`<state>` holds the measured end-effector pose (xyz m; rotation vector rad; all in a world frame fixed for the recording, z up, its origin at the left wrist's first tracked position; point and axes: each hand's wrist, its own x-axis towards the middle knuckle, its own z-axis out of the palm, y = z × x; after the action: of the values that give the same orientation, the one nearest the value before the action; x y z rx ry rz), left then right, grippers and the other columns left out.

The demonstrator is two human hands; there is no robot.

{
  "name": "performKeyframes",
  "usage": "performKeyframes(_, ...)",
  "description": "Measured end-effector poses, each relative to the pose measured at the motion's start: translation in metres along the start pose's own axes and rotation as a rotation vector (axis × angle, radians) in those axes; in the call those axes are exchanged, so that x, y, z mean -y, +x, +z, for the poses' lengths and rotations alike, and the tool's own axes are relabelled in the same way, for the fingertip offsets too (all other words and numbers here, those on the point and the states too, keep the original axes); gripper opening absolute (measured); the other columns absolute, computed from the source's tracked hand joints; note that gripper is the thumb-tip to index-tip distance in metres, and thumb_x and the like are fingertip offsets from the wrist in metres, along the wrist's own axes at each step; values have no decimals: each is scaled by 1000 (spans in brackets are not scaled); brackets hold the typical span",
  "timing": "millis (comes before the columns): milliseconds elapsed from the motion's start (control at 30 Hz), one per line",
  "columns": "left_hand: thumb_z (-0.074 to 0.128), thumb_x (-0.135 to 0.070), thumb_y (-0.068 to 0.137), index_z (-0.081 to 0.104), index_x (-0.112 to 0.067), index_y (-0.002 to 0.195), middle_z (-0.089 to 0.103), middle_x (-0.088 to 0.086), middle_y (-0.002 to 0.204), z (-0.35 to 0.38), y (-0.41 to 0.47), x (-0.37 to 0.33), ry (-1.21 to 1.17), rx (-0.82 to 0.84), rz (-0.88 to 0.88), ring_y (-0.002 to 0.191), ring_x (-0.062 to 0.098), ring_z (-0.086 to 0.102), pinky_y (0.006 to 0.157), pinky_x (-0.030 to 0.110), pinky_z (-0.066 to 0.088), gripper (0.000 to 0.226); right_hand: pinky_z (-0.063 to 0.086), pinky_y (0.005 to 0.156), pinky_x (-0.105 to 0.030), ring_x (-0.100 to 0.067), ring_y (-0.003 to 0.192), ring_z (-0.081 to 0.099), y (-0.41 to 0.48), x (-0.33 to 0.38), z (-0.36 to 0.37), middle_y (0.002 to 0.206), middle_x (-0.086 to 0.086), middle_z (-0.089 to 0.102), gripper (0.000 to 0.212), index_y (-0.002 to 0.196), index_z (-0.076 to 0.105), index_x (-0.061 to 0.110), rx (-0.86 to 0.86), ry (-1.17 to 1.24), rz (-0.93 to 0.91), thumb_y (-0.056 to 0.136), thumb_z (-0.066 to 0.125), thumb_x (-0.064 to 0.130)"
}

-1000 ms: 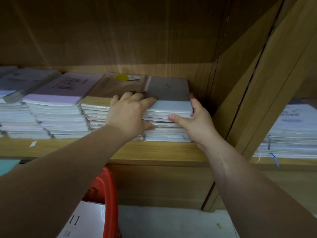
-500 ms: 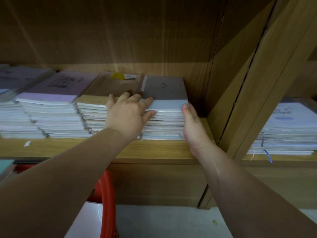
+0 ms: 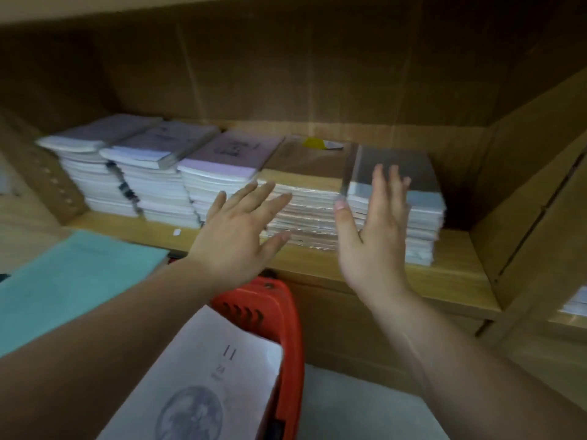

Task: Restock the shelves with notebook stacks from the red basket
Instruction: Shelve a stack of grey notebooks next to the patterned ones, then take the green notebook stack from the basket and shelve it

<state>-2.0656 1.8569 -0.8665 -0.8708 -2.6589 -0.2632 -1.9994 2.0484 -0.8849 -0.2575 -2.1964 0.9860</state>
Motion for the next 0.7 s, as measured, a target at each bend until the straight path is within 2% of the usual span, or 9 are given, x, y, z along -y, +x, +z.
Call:
performKeyframes(67,28,-69,87,34,-39,153,28,-3,164,-18,-35,42,-3,64,-71,152,23,23,121,55,21,73,1,126,-39,-9,155,-11,-18,24,20,171,9,-2,72,161,15,28,121,42,-52,100,36,59)
performKeyframes(167,32,-71,82,38,-39,152,37,1,160,-44,-84,104,-7,134,-181,147,26,34,118,51,30,77,1,121,-28,2,153,-12,-50,51,48,169,20,-2,68,160,17,35,379,162,-75,100,44,54)
performKeyframes(267,48,-68,85,43,-36,150,43,2,156,-67,-123,156,-54,158,-259,143,23,40,116,39,33,72,3,119,-22,7,151,-8,-82,73,80,167,24,-1,68,160,16,38,621,213,-43,100,45,53)
performKeyframes(367,63,-54,90,40,-38,150,38,-1,159,-84,-144,199,-93,232,-345,146,20,34,116,32,28,67,9,119,-22,4,152,0,-108,102,114,167,23,4,66,160,16,38,795,294,92,102,45,51)
performKeyframes(500,56,-75,74,39,-40,151,39,-1,157,-94,-157,244,-173,287,-447,143,24,39,118,40,34,86,15,122,-29,2,150,11,-134,141,151,165,24,9,65,160,16,39,861,436,332,103,47,49)
performKeyframes(567,56,-73,70,35,-38,153,39,-1,157,-94,-161,257,-227,328,-488,140,25,43,117,38,34,92,17,121,-29,4,144,17,-148,159,161,156,28,16,65,160,16,40,850,492,461,104,48,47)
performKeyframes(633,64,-68,76,27,-36,156,34,1,159,-92,-165,266,-269,439,-507,142,24,41,117,35,32,94,18,124,-31,1,145,19,-161,174,169,153,27,21,64,158,16,43,819,495,533,104,50,43)
performKeyframes(700,70,-53,85,19,-35,159,34,-1,159,-90,-171,272,-357,502,-530,139,21,42,113,32,35,91,25,121,-30,0,144,29,-172,188,179,154,27,25,62,152,19,52,753,487,576,101,54,42)
